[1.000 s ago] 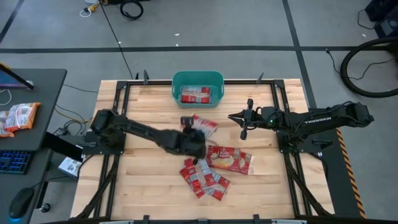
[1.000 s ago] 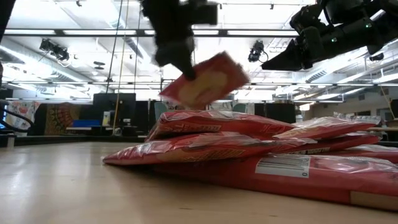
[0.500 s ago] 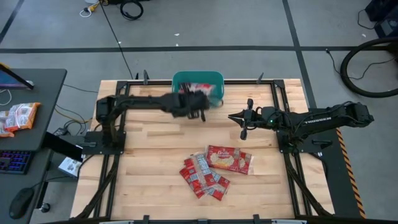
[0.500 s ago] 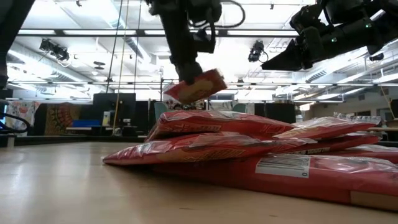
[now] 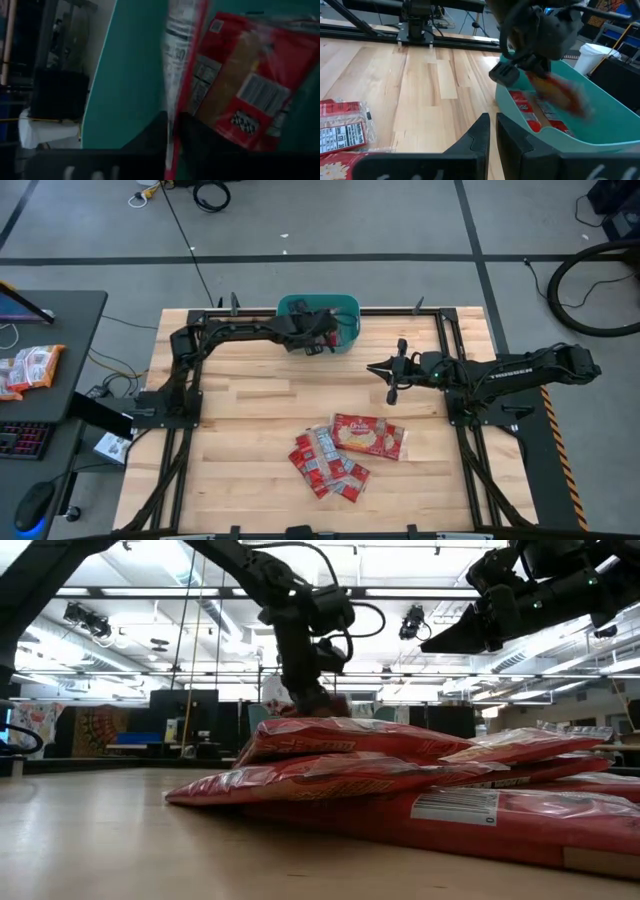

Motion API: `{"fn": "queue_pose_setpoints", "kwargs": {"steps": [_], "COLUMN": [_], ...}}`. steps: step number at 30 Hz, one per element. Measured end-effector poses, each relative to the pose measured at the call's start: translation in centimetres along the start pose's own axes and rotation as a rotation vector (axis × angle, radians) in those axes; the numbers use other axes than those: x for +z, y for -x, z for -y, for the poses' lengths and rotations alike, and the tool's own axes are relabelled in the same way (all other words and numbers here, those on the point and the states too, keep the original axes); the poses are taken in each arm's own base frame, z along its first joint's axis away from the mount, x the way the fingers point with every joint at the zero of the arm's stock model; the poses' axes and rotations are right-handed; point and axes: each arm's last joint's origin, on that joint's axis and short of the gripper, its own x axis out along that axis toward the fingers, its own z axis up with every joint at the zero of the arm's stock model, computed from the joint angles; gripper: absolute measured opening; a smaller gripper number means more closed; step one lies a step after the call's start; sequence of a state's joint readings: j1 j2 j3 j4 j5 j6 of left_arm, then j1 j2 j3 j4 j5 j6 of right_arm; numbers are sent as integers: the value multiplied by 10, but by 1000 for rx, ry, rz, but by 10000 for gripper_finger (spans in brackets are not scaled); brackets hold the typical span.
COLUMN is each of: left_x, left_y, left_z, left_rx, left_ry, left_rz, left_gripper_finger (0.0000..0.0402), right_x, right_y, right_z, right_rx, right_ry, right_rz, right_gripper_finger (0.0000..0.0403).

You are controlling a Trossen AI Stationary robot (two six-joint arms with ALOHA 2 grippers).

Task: Sort popcorn bags into baskets
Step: Put the popcorn bag into the green bin

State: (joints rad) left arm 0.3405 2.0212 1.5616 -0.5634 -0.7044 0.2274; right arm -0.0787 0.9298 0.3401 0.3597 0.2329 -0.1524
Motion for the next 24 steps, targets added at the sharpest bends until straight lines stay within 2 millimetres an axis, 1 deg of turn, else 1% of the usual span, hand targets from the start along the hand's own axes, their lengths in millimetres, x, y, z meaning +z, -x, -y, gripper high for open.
{"fn": "queue_pose_setpoints", "kwargs": {"steps": [2,4,7,10,13,15,19,22,24], "left_x": [2,3,13,22,22,20,5,-11,-20], "left_y": [2,11,34,61,86,101,126,143,154], "left_z": [1,3,3,10,28,44,77,103,120], "left_rx": [-24,-61,-178,-393,-619,-703,-764,-796,-812], "left_ry": [18,4,-3,-52,-164,-234,-363,-463,-498], "left_rz": [20,29,99,174,230,249,200,151,154], "left_gripper_finger": [88,118,154,171,172,169,165,165,165], "right_x": [0,0,-1,-1,-2,-2,-2,-2,-2], "right_y": [0,0,0,0,0,0,0,0,0], "right_z": [0,0,0,0,0,0,0,0,0], "right_rx": [0,1,1,1,2,2,2,3,3], "right_ry": [0,1,2,7,10,11,11,11,11], "right_rz": [-1,-2,-6,-12,-15,-17,-18,-18,-17], "right_gripper_finger": [36,36,36,36,36,36,36,36,36]}}
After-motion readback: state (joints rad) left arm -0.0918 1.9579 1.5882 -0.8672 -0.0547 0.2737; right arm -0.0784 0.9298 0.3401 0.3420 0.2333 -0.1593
